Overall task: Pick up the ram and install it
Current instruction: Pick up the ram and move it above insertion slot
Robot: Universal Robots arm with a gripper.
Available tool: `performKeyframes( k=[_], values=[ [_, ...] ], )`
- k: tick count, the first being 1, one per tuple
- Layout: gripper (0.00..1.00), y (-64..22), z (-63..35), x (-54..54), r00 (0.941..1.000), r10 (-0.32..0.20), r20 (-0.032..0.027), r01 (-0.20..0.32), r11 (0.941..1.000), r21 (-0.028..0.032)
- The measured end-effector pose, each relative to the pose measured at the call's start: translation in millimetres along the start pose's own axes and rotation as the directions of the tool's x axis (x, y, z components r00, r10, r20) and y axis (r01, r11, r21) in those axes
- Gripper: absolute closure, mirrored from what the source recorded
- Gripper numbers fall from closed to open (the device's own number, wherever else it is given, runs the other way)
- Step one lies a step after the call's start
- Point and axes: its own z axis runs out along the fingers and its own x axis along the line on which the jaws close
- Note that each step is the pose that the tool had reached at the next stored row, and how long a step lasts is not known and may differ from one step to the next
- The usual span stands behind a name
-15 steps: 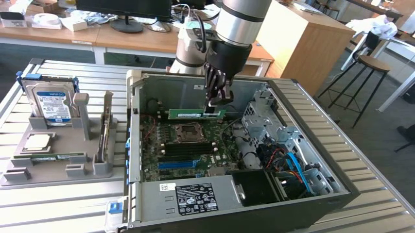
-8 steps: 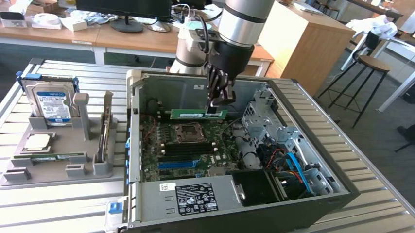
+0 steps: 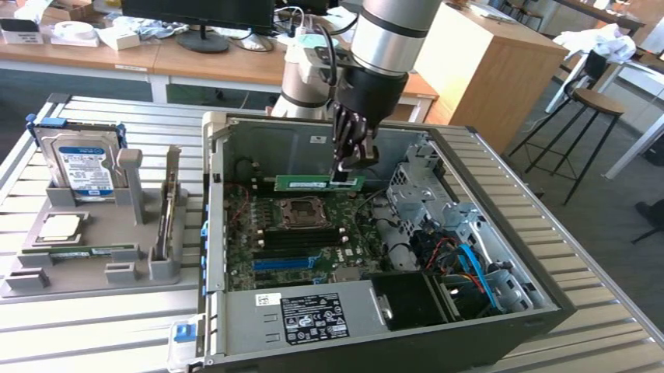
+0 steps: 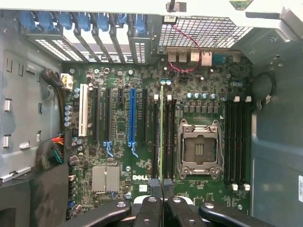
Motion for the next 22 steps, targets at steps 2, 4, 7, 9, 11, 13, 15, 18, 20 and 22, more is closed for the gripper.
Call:
performKeyframes(
  k=[2,4,7,9,11,13,15,18,20,22],
  values=[
    [0.89,0.2,0.4,-1.7,1.0,0.0,0.0001,0.0,1.0,-0.0001],
    [0.89,0.4,0.8,-3.1,1.0,0.0,0.0,0.0,1.0,-0.0001],
    [0.89,0.5,1.1,-3.8,1.0,0.0,0.0001,0.0,1.0,0.0],
    [0.89,0.5,1.0,-3.8,1.0,0.0,0.0,0.0,1.0,-0.0001],
    [0.89,0.6,1.1,-3.8,1.0,0.0,0.0001,0.0,1.0,0.0],
    [0.89,0.5,1.2,-4.2,1.0,0.0,0.0001,0.0,1.0,0.0],
    [0.89,0.5,1.4,-5.0,1.0,0.0,0.0001,0.0,1.0,0.0],
    [0.89,0.5,1.4,-5.3,1.0,0.0,0.0,0.0,1.0,0.0],
    [0.89,0.5,1.4,-5.4,1.0,0.0,0.0,0.0,1.0,-0.0001],
    [0.89,0.5,1.4,-5.4,1.0,0.0,0.0,0.0,1.0,0.0]
  ],
)
